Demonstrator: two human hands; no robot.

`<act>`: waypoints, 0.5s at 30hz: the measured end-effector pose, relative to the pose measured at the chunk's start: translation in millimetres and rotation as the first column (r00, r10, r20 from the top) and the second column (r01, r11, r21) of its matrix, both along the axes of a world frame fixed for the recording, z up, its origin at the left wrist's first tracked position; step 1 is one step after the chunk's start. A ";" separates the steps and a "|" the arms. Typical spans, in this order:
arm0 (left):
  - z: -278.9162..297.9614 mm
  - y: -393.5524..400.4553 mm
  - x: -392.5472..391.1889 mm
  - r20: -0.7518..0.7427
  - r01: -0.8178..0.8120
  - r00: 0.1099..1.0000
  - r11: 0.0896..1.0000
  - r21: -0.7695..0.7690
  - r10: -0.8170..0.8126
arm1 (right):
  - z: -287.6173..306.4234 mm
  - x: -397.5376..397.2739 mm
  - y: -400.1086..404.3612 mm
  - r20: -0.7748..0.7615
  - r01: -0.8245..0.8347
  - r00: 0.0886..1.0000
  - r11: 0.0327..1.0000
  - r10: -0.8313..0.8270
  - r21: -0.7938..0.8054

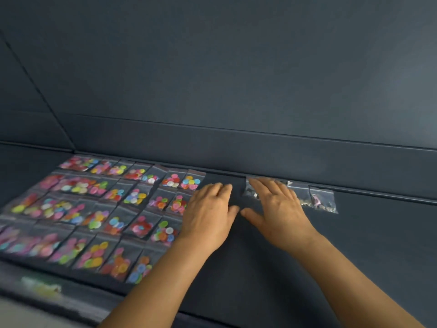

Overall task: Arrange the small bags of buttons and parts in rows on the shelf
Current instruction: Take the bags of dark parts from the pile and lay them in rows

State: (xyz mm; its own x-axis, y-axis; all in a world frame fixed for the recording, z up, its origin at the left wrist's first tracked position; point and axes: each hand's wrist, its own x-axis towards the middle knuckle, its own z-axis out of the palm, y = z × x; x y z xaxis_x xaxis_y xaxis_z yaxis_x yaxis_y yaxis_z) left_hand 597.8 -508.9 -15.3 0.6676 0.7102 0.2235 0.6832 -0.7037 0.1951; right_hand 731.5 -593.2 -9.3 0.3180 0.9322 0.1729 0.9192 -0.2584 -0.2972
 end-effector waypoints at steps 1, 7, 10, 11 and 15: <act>0.1 4.1 -15.9 -0.003 -0.027 1.000 1.000 -0.008 0.027 | 1.5 -13.6 6.8 0.000 -0.026 1.000 1.000 0.026 -0.002; 6.2 31.8 -121.6 -0.003 -0.148 0.989 0.989 -0.020 0.148 | 7.4 -109.8 49.2 -0.022 -0.134 0.991 0.991 0.135 0.008; 7.9 47.9 -181.8 0.015 -0.195 0.981 0.980 -0.030 0.195 | 9.5 -167.6 73.7 -0.048 -0.175 0.983 0.985 0.175 0.007; 8.7 53.6 -200.9 0.020 -0.209 0.977 0.977 -0.031 0.210 | 9.9 -186.0 82.2 -0.061 -0.188 0.980 0.982 0.188 0.013; 12.3 77.0 -272.5 0.030 -0.264 0.964 0.964 -0.033 0.265 | 11.6 -258.3 114.7 -0.090 -0.236 0.967 0.971 0.238 0.032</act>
State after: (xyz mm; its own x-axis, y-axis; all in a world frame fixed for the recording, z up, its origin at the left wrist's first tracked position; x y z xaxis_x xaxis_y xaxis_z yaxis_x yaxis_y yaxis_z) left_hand 325.2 -431.9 -3.0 0.4478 0.8667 0.2198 0.8369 -0.4928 0.2381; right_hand 473.2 -478.4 2.3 0.1041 0.9794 0.1732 0.9216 -0.0295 -0.3870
